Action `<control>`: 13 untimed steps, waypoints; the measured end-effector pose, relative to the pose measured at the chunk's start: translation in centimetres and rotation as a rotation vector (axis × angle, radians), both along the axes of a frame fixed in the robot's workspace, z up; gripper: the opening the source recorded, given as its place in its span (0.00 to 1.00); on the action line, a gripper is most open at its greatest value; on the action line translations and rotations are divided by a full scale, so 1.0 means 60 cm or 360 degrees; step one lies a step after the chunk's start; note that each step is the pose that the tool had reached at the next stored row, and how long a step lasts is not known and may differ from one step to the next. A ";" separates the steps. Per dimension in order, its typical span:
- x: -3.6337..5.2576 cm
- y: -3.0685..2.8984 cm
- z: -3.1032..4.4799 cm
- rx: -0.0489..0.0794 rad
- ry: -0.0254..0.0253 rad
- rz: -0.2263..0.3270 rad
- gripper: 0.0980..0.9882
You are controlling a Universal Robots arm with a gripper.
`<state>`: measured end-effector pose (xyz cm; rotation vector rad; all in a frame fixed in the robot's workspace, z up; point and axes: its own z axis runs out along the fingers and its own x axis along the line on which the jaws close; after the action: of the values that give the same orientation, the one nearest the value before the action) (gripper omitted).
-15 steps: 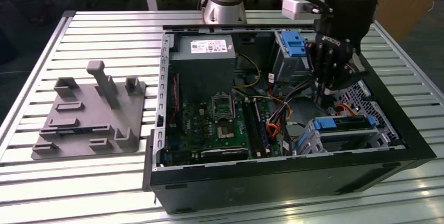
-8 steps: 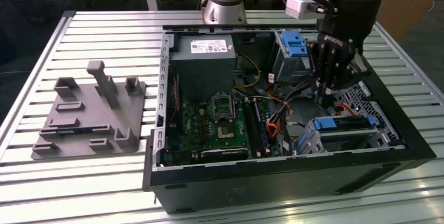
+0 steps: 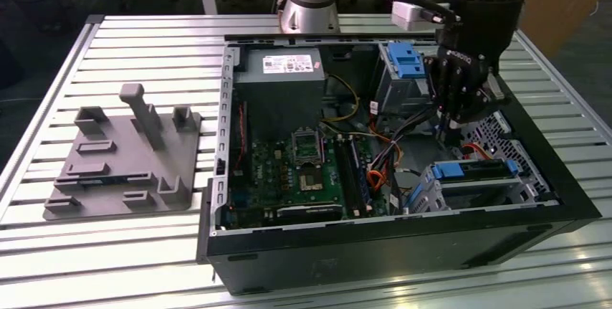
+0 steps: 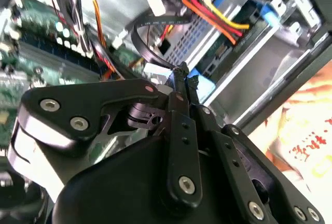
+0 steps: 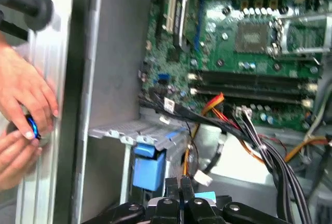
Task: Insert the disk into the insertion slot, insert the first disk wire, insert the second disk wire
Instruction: 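Insert the second disk wire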
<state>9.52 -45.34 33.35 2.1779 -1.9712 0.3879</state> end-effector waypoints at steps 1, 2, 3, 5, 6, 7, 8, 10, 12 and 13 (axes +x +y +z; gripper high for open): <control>-0.001 0.0000 0.000 0.0014 -0.00239 0.0000 0.05; -0.002 0.0000 0.000 0.0027 -0.00484 0.0000 0.05; -0.003 0.0000 0.000 0.0039 -0.00680 0.0000 0.05; -0.008 0.0000 0.000 0.0049 -0.00826 0.0000 0.06; -0.009 0.0000 0.000 0.0051 -0.00827 0.0000 0.13; -0.009 -0.0001 0.000 0.0053 -0.00827 0.0000 0.13; -0.009 -0.0001 0.000 0.0057 -0.00827 -0.0001 0.20; -0.009 0.0000 0.000 0.0066 -0.00827 -0.0002 0.20; -0.009 0.0000 0.000 0.0083 -0.00827 -0.0004 0.20; -0.009 0.0000 0.000 0.0103 -0.00830 -0.0005 0.20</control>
<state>8.97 -45.34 33.32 2.2254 -2.0415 0.3894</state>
